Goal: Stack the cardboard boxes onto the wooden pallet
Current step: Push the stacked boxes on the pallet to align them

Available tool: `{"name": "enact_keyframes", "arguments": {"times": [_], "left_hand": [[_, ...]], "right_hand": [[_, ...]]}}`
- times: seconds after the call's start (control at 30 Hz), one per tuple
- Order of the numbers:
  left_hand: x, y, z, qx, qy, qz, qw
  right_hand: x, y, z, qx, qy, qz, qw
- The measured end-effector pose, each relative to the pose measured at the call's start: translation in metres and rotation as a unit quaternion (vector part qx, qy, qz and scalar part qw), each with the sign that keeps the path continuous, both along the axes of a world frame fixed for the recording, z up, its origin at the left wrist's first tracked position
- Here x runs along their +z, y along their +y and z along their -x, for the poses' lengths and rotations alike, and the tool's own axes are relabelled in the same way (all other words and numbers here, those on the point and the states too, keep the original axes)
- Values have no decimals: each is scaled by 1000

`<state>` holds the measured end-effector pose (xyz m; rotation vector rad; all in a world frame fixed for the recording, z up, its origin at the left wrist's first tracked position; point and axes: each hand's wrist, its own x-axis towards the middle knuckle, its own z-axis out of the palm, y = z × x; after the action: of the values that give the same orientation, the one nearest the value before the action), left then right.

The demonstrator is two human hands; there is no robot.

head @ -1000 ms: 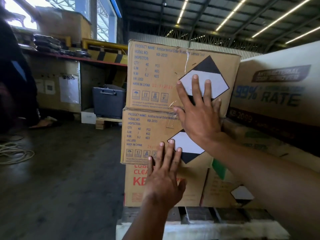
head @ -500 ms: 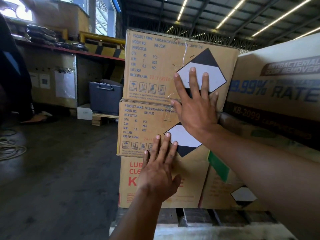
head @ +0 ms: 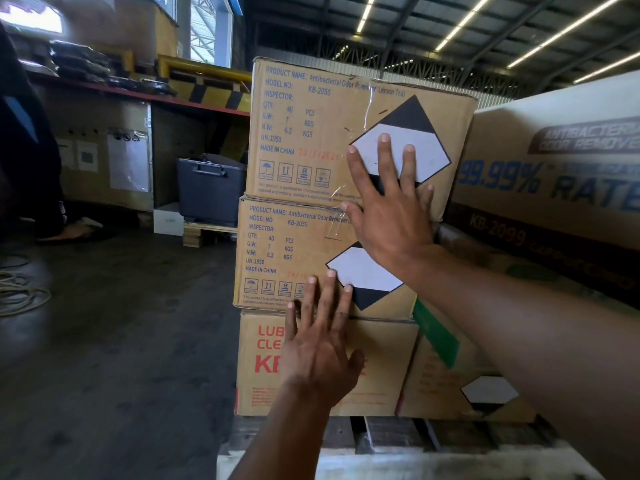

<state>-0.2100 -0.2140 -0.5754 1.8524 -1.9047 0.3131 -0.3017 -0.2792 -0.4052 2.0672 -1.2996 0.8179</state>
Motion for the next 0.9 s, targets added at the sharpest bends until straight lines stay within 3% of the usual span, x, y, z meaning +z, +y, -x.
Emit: {"name": "enact_keyframes", "arguments": {"times": [0.2, 0.53, 0.73, 0.9], "left_hand": [[-12, 38, 5, 31, 30, 16, 999], [5, 107, 64, -48, 85, 29, 995], [6, 136, 129, -116, -7, 2, 993], [31, 137, 178, -92, -104, -18, 990]], "right_hand": [[-7, 37, 8, -4, 3, -49, 999], [-1, 147, 20, -4, -23, -84, 996], [14, 195, 56, 51, -55, -46, 996], [30, 221, 102, 99, -63, 7, 993]]}}
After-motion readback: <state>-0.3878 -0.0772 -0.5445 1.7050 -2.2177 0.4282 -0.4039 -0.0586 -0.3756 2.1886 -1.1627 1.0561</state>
